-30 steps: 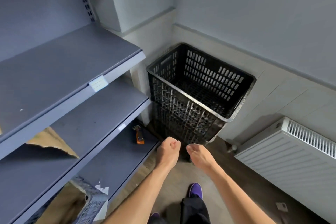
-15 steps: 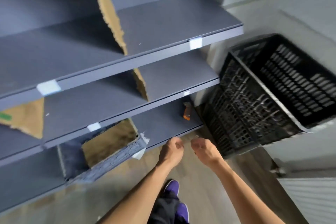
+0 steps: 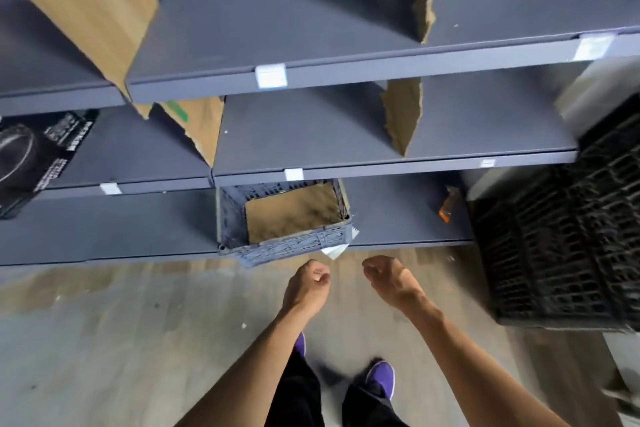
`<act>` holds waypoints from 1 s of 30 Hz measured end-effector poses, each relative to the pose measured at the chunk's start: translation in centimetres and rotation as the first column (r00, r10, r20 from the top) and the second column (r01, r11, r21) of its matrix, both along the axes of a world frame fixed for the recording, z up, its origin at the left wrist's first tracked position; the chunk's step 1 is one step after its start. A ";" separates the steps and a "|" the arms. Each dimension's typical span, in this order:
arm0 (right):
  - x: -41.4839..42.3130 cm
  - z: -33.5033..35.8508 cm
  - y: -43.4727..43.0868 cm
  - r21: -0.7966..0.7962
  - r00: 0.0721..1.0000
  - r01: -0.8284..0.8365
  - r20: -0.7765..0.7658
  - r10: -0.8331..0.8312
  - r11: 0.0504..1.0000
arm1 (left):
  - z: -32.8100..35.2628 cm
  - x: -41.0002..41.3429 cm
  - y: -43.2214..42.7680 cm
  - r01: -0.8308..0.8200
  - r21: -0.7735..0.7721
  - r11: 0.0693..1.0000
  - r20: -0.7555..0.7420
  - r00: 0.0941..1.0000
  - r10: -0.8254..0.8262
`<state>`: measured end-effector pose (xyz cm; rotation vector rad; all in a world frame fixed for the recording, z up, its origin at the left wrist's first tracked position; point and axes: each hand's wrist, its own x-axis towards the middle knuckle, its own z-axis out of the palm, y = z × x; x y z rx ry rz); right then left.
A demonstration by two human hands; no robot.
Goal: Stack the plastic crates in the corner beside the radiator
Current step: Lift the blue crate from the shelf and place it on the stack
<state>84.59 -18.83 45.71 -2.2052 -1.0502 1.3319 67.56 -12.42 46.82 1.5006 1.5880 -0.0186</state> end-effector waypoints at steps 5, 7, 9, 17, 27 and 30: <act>-4.2 -2.4 3.9 -0.040 1.000 0.016 -0.009 -0.017 0.999 | -3.1 -5.1 4.3 0.013 -0.010 1.000 -0.031 0.999 -0.013; -6.1 -3.6 5.7 -0.046 1.000 0.019 -0.002 -0.019 0.999 | -4.6 -7.1 6.3 0.020 -0.018 1.000 -0.038 0.999 -0.021; -8.4 -5.4 7.7 -0.061 1.000 0.024 -0.001 -0.024 0.998 | -6.6 -9.1 8.6 0.029 -0.022 0.999 -0.044 0.999 -0.030; -15.0 -13.0 13.4 -0.164 0.981 0.177 -0.054 -0.188 0.970 | -13.4 -15.5 15.6 0.079 -0.051 0.996 -0.108 0.991 -0.084; -15.5 -22.7 17.0 -0.260 0.957 0.242 -0.092 -0.273 0.935 | -22.9 -19.1 18.8 -0.017 -0.046 0.999 -0.218 0.976 0.007; -15.4 -26.6 18.6 -0.240 0.946 0.274 -0.108 -0.306 0.931 | -26.6 -17.8 19.9 -0.025 -0.027 0.999 -0.222 0.975 0.018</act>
